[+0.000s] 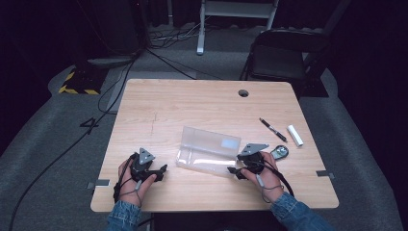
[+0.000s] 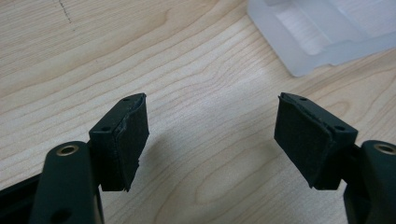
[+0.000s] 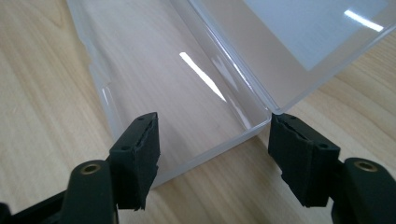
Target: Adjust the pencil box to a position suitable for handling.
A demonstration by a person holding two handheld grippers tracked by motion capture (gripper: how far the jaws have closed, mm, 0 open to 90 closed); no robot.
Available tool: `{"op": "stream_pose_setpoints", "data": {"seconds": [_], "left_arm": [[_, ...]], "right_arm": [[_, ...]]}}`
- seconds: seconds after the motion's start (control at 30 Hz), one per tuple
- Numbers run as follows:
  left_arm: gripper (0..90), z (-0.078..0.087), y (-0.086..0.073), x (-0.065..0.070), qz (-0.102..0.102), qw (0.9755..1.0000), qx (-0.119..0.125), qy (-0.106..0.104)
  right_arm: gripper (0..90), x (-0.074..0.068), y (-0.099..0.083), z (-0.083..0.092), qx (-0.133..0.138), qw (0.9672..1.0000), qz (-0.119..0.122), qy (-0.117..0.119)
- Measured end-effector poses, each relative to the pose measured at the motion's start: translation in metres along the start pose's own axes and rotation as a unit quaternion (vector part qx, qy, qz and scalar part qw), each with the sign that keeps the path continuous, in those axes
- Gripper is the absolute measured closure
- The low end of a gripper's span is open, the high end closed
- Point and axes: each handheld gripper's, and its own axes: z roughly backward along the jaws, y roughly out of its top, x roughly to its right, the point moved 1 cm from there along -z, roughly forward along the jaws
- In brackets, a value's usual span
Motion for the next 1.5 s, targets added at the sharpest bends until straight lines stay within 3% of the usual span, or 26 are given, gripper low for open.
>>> {"op": "stream_pose_setpoints", "data": {"seconds": [0.27,0.77,0.97,1.03,1.4,1.5], "left_arm": [[26.0,-0.001,0.000,0.001,-0.002,1.0000,-0.003,-0.002],[21.2,-0.004,-0.002,0.001,-0.027,0.9995,-0.015,-0.011],[20.3,-0.005,-0.002,0.000,-0.010,0.9995,-0.019,-0.023],[16.0,-0.006,-0.002,0.000,-0.017,0.9992,-0.022,-0.028],[14.6,-0.006,-0.001,0.000,-0.012,0.9991,-0.026,-0.031],[13.2,-0.008,-0.001,0.001,-0.011,0.9991,-0.026,-0.031]], "right_arm": [[34.6,-0.002,-0.012,0.016,-0.023,0.9994,0.023,0.009],[31.7,-0.007,-0.036,0.044,-0.071,0.9960,0.044,0.033],[30.3,-0.006,-0.042,0.052,-0.086,0.9939,0.054,0.042],[29.8,-0.005,-0.044,0.054,-0.091,0.9932,0.057,0.046],[26.4,-0.003,-0.050,0.061,-0.096,0.9925,0.061,0.046],[24.9,-0.004,-0.049,0.063,-0.080,0.9943,0.054,0.047]]}}
